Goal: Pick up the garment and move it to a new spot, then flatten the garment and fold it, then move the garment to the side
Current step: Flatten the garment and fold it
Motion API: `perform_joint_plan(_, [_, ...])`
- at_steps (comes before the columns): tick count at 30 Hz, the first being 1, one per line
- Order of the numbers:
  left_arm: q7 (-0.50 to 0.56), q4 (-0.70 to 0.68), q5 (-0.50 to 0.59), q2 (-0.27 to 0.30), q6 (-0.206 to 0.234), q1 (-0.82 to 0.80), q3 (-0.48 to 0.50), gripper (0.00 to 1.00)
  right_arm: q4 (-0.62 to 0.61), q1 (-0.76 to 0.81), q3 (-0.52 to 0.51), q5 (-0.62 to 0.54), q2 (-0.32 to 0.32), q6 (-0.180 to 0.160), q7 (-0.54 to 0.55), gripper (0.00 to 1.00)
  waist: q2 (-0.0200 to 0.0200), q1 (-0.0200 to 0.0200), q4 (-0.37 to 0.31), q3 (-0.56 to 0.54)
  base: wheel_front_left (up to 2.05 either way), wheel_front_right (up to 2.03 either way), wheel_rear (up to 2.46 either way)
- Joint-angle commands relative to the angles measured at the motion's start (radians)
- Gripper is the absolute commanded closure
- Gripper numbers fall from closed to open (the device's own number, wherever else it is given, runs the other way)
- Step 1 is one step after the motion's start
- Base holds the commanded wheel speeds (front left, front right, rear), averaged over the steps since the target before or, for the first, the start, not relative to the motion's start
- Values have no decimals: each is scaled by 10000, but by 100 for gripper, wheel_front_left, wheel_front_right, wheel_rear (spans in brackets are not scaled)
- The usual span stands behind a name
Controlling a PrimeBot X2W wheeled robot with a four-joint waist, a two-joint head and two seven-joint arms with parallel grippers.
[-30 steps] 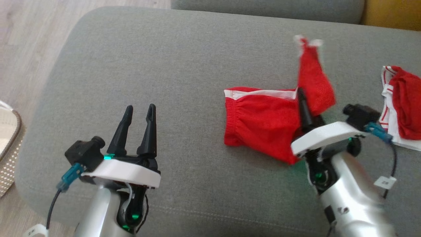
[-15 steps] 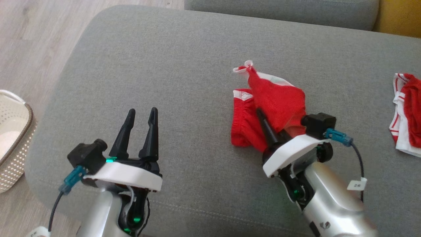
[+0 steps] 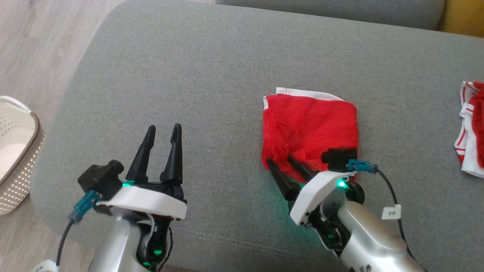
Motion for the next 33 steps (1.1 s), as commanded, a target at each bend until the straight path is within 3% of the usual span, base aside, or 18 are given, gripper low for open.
perform_joint_plan(1, [-51, -371, -125, 76, 44, -333, 306, 0, -40, -195, 287, 291, 128, 67, 291, 0, -1, 0, -9, 14, 0, 0, 0])
perform_joint_plan(7, [-51, -382, -162, 76, 78, -337, 355, 0, -153, -327, 579, 769, 127, 67, 450, 0, -1, 0, -142, -13, 0, 0, 0])
perform_joint_plan(15, [-51, -517, -65, 76, 46, -370, 515, 0, -990, -691, -279, 411, -587, 67, -891, 0, -1, 0, -707, -294, 0, 0, 0])
perform_joint_plan(19, [-51, -633, -121, 76, 63, -304, 601, 0, -1444, -670, -1119, -591, -1267, 67, -1761, 0, -1, 0, -1067, -487, 0, 0, 0])
perform_joint_plan(25, [-51, -739, -85, 76, 104, -239, 609, 0, -2296, -80, -2899, -2093, -1728, 67, -2291, 0, -1, 0, -1479, -648, 0, 0, 0])
perform_joint_plan(33, [-51, -761, 17, 76, 68, -140, 688, 0, -3480, 1257, -4707, -4098, -1446, 67, -2348, 0, -1, 0, -1722, -708, 0, 0, 0])
